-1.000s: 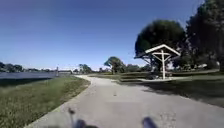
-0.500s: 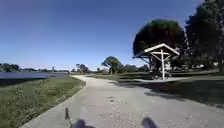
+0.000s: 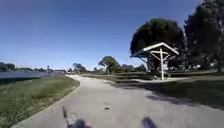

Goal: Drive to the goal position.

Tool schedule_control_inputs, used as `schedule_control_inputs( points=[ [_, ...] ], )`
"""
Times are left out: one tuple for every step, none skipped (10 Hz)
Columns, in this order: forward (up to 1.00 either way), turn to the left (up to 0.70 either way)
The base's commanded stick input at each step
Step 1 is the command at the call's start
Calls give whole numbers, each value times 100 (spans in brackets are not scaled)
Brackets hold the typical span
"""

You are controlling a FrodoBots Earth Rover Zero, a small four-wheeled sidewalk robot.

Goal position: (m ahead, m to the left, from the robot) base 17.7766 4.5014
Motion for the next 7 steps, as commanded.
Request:
schedule_control_inputs(
  points=[
    [85,34],
    [85,34],
    [85,34],
    [85,17],
    [85,0],
    [85,0],
    [85,0]
  ],
)
